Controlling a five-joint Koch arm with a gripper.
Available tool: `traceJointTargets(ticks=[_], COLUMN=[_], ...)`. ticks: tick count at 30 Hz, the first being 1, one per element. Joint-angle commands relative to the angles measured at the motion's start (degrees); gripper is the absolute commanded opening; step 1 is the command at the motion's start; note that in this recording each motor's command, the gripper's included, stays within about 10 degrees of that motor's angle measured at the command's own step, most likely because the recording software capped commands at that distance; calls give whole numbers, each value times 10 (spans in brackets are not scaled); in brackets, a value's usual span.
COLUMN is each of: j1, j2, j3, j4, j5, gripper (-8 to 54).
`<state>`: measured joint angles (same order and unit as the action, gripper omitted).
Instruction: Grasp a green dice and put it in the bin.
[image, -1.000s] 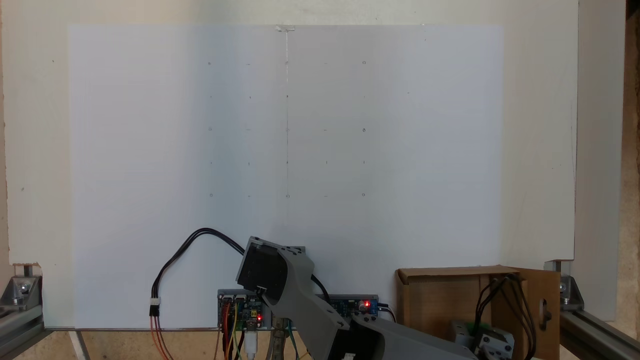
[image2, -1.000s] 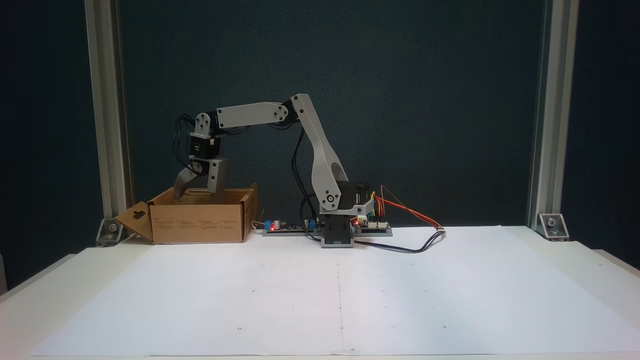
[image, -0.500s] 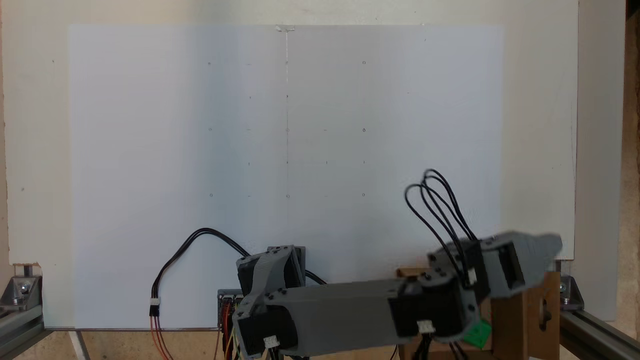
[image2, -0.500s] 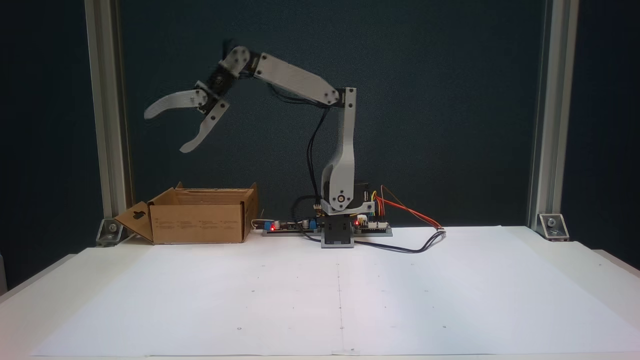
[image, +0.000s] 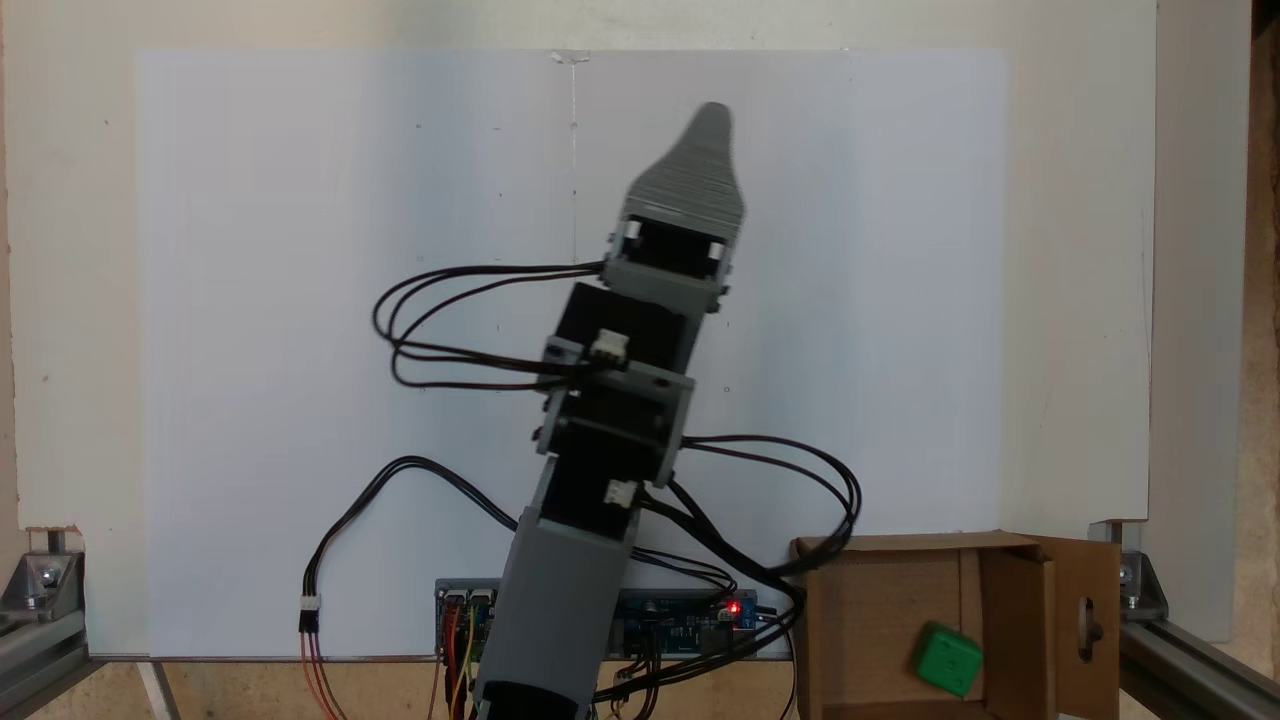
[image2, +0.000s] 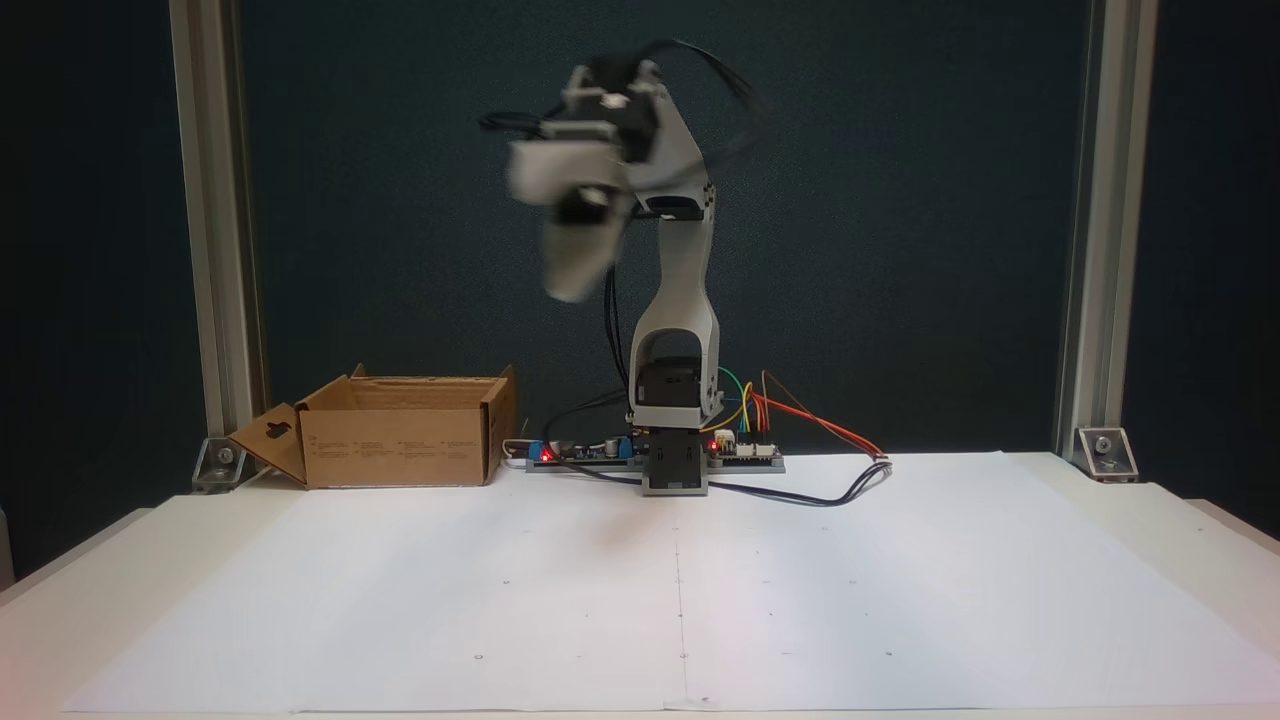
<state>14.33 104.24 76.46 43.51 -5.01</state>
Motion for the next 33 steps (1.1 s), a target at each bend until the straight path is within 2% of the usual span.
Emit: traceJointTargets(ticks=[1, 9, 16, 24, 33], j1=[-66, -168, -171, -170, -151], j2=[31, 171, 255, 278, 291], j3=[15, 338, 542, 752, 852], j4=[-43, -261, -438, -644, -864], j5=[27, 27, 27, 23, 23], gripper=[453, 448, 454, 453, 448])
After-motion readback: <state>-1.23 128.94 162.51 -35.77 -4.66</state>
